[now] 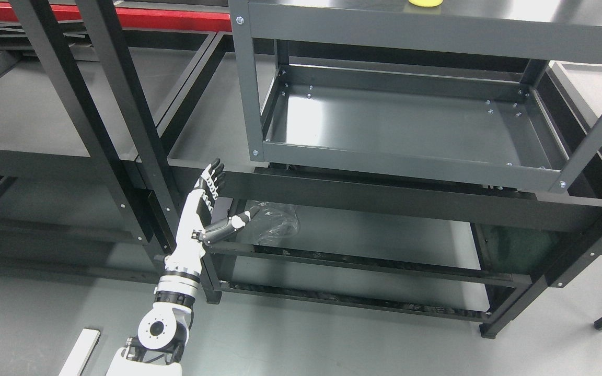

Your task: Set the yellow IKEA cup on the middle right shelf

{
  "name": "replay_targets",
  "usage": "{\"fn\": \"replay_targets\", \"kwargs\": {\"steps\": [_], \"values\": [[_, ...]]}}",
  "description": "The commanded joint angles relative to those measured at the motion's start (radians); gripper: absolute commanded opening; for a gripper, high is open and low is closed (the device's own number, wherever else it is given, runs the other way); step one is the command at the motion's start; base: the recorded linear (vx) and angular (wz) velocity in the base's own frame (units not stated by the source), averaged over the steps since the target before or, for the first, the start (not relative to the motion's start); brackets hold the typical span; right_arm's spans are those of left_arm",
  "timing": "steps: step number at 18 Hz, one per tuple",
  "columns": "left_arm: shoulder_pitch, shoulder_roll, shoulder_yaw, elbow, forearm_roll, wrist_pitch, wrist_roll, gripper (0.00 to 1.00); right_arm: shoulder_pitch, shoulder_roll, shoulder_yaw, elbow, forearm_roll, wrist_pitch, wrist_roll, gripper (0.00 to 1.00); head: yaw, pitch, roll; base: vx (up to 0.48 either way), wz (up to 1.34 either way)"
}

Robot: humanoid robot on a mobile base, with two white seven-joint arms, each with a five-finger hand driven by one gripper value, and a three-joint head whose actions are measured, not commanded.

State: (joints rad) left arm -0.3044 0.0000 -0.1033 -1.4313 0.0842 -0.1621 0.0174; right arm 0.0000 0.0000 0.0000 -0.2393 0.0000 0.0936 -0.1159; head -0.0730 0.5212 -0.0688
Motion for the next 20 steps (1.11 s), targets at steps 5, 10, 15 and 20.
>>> {"fn": "replay_targets", "kwargs": {"steps": [5, 10, 15, 20], "values": [[0.007, 0.017, 0.005, 0.006, 0.0, 0.0, -0.002, 0.99, 0.014, -0.017, 0.017, 0.0, -0.025, 0.0, -0.001, 0.99, 0.0, 0.0, 0.0, 0.0, 0.0], [0.008, 0.017, 0.005, 0.006, 0.0, 0.0, -0.002, 0.99, 0.014, -0.017, 0.017, 0.0, -0.025, 0.0, -0.001, 0.99, 0.0, 0.0, 0.0, 0.0, 0.0], [0.008, 0.017, 0.01, 0.002, 0.0, 0.0, -0.004, 0.99, 0.014, -0.017, 0.017, 0.0, -0.025, 0.0, -0.001, 0.99, 0.0, 0.0, 0.0, 0.0, 0.0], [0.007, 0.017, 0.024, 0.0, 0.0, -0.002, -0.004, 0.99, 0.014, -0.017, 0.017, 0.0, -0.025, 0.0, -0.001, 0.99, 0.0, 0.0, 0.0, 0.0, 0.0]]}}
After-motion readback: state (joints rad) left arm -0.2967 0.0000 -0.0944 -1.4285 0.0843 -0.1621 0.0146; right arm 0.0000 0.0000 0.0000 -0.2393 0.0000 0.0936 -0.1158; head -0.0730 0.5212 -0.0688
